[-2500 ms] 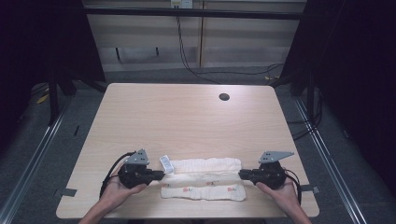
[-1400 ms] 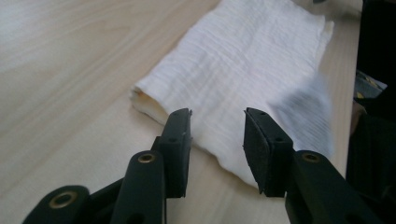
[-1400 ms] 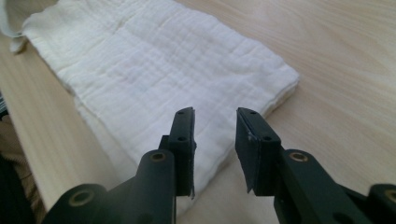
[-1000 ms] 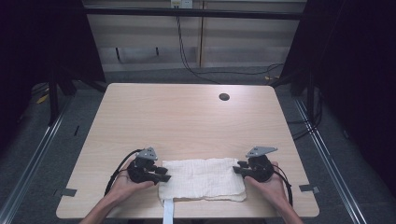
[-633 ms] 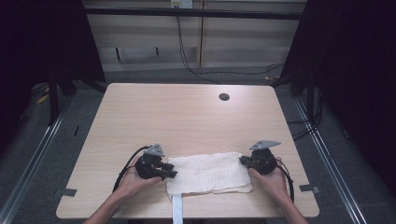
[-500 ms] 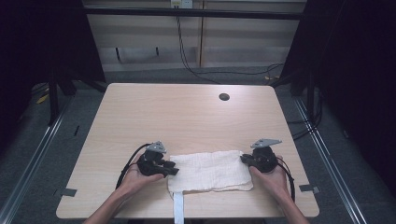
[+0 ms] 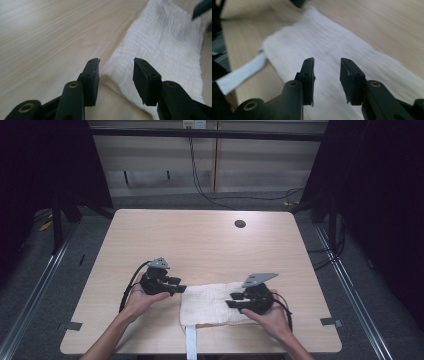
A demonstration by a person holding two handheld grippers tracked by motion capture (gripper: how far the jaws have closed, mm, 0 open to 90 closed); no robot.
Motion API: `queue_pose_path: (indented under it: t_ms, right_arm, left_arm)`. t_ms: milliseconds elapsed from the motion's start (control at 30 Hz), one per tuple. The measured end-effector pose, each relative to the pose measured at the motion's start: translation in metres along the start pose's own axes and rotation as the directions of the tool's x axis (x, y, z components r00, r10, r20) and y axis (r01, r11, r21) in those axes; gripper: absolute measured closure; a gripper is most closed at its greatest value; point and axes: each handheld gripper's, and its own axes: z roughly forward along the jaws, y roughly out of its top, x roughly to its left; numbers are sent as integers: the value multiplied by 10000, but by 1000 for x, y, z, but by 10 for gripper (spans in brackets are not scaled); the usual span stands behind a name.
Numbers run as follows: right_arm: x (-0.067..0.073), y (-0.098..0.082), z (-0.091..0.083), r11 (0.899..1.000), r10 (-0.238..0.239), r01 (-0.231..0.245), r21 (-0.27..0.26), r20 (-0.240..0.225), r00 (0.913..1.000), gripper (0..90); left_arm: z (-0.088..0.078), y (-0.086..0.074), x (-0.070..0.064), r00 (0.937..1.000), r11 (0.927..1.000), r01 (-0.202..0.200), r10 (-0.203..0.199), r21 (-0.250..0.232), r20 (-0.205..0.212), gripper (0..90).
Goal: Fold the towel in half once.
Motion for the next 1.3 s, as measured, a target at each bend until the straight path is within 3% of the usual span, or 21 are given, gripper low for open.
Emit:
queue_pose_path:
  t_ms: [33, 200, 333, 367, 500, 633, 733, 867, 933, 1067, 1133, 1167, 1233, 1300]
  right_arm:
    - [6, 5, 9, 9999, -96, 97, 31, -259, 9996, 628]
    - [33, 26, 52, 9987, -416, 451, 228, -1384, 9895, 592]
    - [50, 39, 79, 9960, -645, 750, 485, -1908, 9795, 589]
    - [56, 41, 88, 9929, -752, 922, 752, -2040, 9761, 595]
    - [62, 38, 96, 9896, -948, 1164, 843, -2261, 9695, 604]
    - [65, 32, 103, 9856, -1138, 1375, 989, -2144, 9701, 549]
    - [68, 31, 105, 9808, -1474, 1656, 1026, -1644, 9753, 495]
    - [64, 30, 107, 9813, -1264, 1515, 1191, -1957, 9725, 479]
    - [66, 29, 107, 9821, -1265, 1495, 1145, -1870, 9742, 462]
    - [73, 26, 108, 9762, -1769, 1922, 1002, -1441, 9736, 465]
    - [75, 24, 108, 9735, -1967, 2091, 920, -1283, 9720, 469]
    - [76, 24, 108, 9773, -1800, 1916, 903, -1228, 9760, 478]
    - [78, 24, 107, 9681, -2210, 2297, 1003, -912, 9710, 519]
    - [74, 24, 107, 9664, -2329, 2399, 920, -807, 9691, 648]
  left_arm:
    - [2, -2, 1, 9999, 9999, 104, -104, 1, 123, 561]
    - [-4, -1, 3, 9997, 9998, 77, -82, -208, -212, 540]
    - [-9, -4, 10, 9981, 9983, 389, -409, -425, -467, 527]
    - [-11, -6, 12, 9976, 9979, 459, -482, -463, -500, 526]
    - [-12, -12, 14, 9967, 9980, 541, -560, -325, -595, 515]
    - [-13, -13, 15, 9958, 9980, 586, -603, -254, -692, 498]
    - [-15, -12, 15, 9952, 9976, 587, -614, -371, -762, 496]
    - [-18, -13, 17, 9952, 9968, 657, -688, -452, -699, 488]
    - [-19, -13, 18, 9949, 9964, 679, -714, -503, -712, 480]
    - [-19, -13, 18, 9943, 9960, 702, -743, -544, -765, 480]
    - [-19, -13, 18, 9941, 9955, 760, -800, -558, -733, 480]
    - [-19, -13, 18, 9950, 9948, 804, -837, -627, -535, 480]
    - [-20, -13, 18, 9956, 9940, 808, -841, -738, -425, 482]
    - [-20, -12, 17, 9957, 9948, 749, -784, -683, -495, 481]
